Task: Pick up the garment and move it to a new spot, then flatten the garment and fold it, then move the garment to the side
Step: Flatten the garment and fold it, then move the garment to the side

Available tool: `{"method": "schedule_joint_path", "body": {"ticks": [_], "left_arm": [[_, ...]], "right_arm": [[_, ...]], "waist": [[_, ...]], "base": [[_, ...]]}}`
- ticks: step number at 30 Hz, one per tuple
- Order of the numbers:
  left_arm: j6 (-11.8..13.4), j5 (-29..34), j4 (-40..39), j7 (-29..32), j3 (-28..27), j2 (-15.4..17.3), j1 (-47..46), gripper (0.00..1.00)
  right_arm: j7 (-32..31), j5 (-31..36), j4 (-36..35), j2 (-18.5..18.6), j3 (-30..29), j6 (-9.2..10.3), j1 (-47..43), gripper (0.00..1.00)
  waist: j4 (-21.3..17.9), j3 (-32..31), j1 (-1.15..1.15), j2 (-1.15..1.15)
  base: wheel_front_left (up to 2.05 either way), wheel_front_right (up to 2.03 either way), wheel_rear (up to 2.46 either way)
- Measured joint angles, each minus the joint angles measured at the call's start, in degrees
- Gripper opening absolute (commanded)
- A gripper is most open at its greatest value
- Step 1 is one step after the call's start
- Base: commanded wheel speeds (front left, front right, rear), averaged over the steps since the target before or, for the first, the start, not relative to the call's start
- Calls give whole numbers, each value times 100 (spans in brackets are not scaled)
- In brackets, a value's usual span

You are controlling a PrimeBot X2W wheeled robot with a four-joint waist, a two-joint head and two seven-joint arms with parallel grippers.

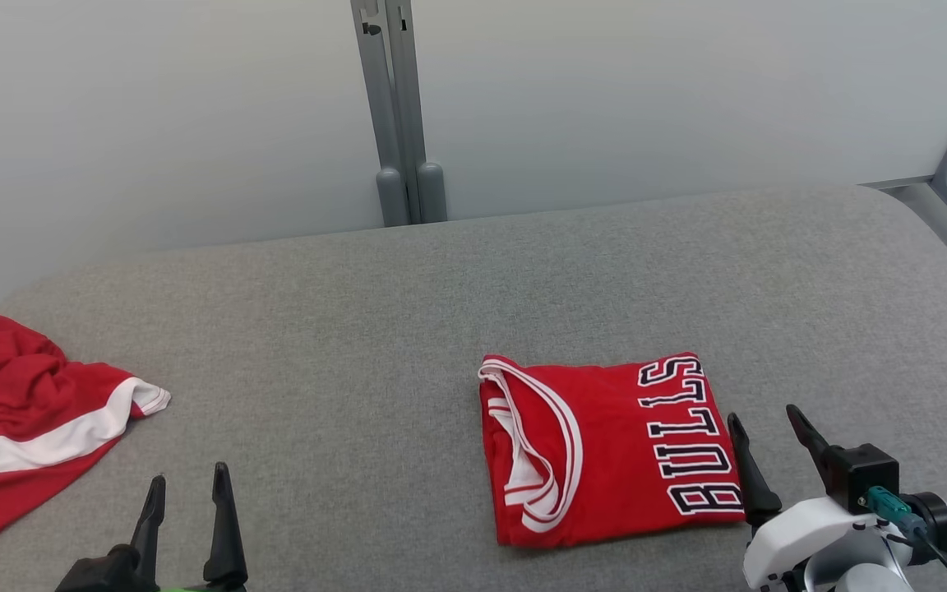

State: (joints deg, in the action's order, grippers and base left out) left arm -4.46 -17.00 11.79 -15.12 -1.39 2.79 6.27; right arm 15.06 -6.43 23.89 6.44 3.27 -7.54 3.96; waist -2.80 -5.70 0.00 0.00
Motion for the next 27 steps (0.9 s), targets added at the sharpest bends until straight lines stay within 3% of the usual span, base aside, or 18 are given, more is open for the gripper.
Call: {"method": "schedule_joint_path", "body": {"ticks": [27], "left_arm": [[-5, -10, 99, 0, -5, -1, 92, 100]], "right_arm": [[0, 114, -330, 43, -26, 0, 33, 100]], "waist": [[56, -63, 0, 0]], "base": [[0, 0, 0]]}}
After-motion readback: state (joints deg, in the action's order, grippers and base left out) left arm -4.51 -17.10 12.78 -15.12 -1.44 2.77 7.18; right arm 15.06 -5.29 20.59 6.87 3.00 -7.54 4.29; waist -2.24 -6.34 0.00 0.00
